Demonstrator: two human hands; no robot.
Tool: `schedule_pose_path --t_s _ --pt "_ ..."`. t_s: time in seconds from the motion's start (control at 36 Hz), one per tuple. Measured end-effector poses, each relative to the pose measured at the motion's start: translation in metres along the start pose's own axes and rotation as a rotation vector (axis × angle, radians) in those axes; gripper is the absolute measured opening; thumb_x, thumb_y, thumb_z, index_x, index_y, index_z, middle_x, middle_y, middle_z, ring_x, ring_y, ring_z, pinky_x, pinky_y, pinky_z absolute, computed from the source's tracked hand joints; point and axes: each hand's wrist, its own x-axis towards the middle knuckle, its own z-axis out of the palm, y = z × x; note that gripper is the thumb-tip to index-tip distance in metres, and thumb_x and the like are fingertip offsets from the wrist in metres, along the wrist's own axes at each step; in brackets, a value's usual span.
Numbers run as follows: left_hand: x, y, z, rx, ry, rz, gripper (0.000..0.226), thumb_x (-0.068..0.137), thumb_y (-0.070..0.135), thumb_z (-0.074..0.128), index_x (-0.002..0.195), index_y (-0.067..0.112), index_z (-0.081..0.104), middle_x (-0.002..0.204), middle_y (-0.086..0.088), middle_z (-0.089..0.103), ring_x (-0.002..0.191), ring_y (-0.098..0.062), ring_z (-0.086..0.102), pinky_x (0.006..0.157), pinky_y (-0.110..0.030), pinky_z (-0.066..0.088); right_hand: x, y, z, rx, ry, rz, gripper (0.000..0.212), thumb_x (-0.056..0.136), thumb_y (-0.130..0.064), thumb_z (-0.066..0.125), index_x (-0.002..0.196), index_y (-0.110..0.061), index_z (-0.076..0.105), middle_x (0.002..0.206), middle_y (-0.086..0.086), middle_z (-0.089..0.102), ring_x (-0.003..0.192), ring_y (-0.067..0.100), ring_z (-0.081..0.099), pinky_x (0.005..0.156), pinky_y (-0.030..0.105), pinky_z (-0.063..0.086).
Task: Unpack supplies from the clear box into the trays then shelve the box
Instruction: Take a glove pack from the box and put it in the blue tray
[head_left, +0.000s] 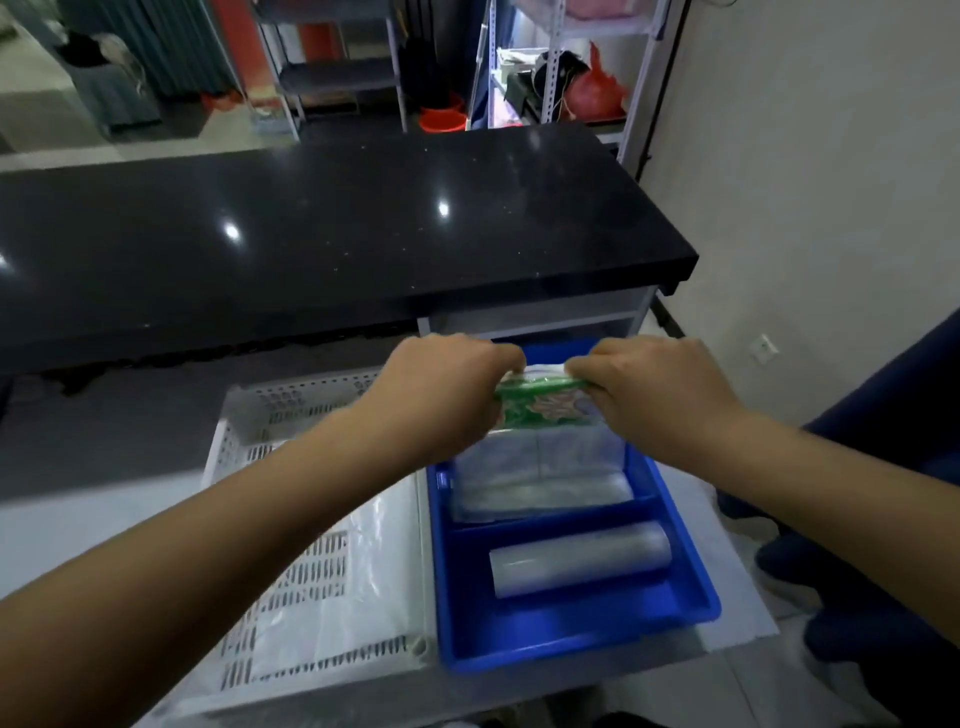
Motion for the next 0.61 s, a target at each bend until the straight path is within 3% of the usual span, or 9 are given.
schedule_pose_path --t_s 0.08,0.28,0.47,0.61 --pt "0.023 -0.015 0.006 -0.038 0.032 -0.051 0.031 0.09 0.026 0.063 0.119 0.038 0.061 0.104 0.003 0.072 0.086 -0.025 0.066 0.065 -0.034 0.049 0.024 0.008 0.011 -0.02 0.025 0.011 0.022 0.094 -0.026 0.055 0.114 -0.03 0.063 0.105 -0.004 0.066 0.088 0.026 0.064 0.058 0.029 0.033" --pt "0.053 -0.026 0.054 -0.018 0.114 -0.139 0.035 0.093 0.019 0.062 0.125 0.034 0.064 0.106 0.0 0.074 0.088 -0.026 0.068 0.06 -0.032 0.038 0.06 0.019 0.051 0.049 0.021 -0.008 0.024 0.094 -0.025 0.057 0.118 -0.023 0.063 0.108 0.003 0.067 0.092 0.028 0.064 0.068 0.036 0.052" --pt "0.055 -0.019 0.117 0.02 0.073 -0.174 0.04 0.088 0.014 0.06 0.125 0.03 0.059 0.106 0.0 0.069 0.088 -0.028 0.068 0.058 -0.033 0.034 0.066 0.02 0.111 0.081 -0.044 -0.005 0.026 0.092 -0.019 0.056 0.117 -0.025 0.059 0.108 -0.001 0.064 0.095 0.026 0.061 0.059 0.032 0.033" --pt "0.059 -0.02 0.138 -0.071 0.002 -0.206 0.042 0.091 0.014 0.059 0.129 0.033 0.061 0.112 0.0 0.071 0.095 -0.027 0.067 0.068 -0.035 0.046 0.069 0.021 0.13 0.139 -0.132 -0.03 0.02 0.093 -0.017 0.052 0.111 -0.024 0.06 0.105 0.001 0.064 0.093 0.028 0.06 0.065 0.033 0.039"
